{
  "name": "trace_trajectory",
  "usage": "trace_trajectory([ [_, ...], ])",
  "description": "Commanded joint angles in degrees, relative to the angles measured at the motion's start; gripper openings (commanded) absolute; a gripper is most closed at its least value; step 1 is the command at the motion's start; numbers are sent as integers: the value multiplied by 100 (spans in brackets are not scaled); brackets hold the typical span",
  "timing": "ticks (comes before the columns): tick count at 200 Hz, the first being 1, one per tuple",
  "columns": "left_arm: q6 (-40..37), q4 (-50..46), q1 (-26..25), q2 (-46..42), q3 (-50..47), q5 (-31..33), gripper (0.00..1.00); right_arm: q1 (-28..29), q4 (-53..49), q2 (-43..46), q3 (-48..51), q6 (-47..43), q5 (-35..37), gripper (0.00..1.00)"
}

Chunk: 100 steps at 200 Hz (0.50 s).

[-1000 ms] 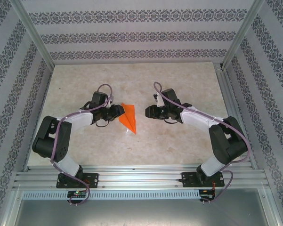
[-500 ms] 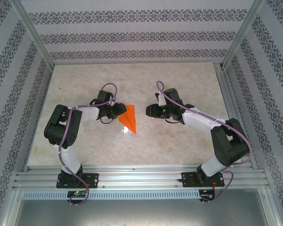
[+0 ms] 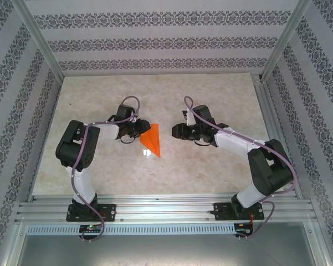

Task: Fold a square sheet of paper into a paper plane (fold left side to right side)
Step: Fourth fold the wing at the center of the table, then turn over the paper at the center of the table.

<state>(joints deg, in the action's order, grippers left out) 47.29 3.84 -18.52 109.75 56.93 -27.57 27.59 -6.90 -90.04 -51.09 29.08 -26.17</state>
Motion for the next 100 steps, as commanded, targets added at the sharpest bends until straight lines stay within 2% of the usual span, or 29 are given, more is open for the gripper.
trace_trajectory([
  [1, 65, 166, -67, 39, 101, -60, 35, -52, 167, -3, 38, 49, -106, 39],
  [71, -333, -896, -70, -698, 98, 583, 38, -55, 155, -75, -6, 35, -116, 39],
  [100, -344, -991, -68, -604, 193, 535, 39, -52, 175, -82, -6, 53, -133, 39],
])
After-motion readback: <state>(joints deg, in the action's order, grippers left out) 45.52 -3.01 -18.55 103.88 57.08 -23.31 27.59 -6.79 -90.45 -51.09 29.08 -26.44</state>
